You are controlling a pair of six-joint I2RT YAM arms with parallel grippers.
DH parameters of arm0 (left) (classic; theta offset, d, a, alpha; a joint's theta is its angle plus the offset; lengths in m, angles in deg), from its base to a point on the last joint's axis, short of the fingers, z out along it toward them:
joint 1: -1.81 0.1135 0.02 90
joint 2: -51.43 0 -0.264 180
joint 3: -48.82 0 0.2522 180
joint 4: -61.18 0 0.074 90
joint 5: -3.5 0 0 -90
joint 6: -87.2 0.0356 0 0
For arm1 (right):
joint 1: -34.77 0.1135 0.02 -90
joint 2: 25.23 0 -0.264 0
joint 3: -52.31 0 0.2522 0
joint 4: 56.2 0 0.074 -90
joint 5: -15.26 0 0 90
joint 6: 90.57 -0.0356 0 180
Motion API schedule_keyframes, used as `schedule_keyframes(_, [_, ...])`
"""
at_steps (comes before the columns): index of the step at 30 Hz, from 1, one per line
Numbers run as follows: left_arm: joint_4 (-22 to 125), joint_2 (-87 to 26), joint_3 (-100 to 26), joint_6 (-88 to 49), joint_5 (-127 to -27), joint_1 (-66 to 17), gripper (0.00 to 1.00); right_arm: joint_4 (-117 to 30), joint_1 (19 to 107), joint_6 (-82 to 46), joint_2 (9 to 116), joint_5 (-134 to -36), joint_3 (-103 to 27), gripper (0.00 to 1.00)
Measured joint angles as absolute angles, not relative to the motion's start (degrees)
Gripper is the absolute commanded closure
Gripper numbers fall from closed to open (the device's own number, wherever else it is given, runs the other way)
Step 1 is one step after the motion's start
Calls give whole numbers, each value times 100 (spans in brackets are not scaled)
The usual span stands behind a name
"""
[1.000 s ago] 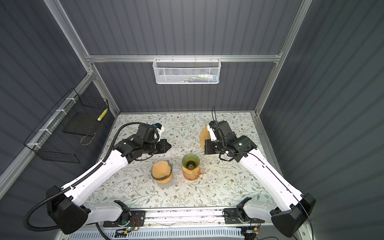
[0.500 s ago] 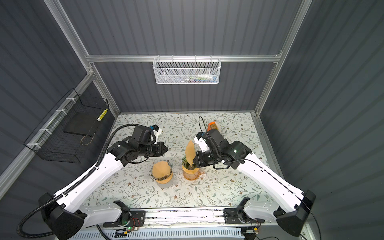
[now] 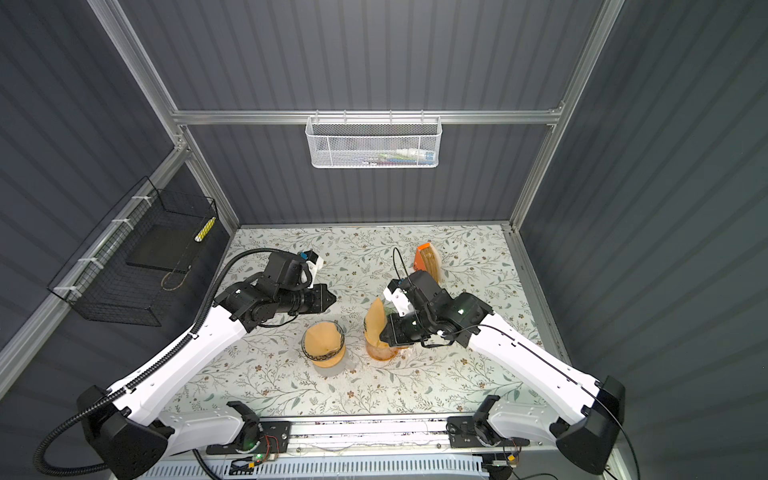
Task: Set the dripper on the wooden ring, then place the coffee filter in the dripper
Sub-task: 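Carry the paper filter over the green dripper with the right gripper, then lower the filter into the green dripper while the left gripper moves toward it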
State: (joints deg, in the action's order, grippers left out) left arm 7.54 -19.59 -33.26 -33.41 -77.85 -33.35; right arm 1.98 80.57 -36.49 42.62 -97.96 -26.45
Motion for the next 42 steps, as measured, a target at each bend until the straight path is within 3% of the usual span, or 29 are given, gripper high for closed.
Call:
schedule_keyframes(15, [929, -1961, -3328, -3076, -7199, -3357, 87, -265, 7939, -3645, 4739, -9746, -2400, 100])
schedule_keyframes(42, [1436, -2917, -3831, -2849, -6909, -4402, 87, -199, 7671, -3638, 4697, -9724, -2334, 100])
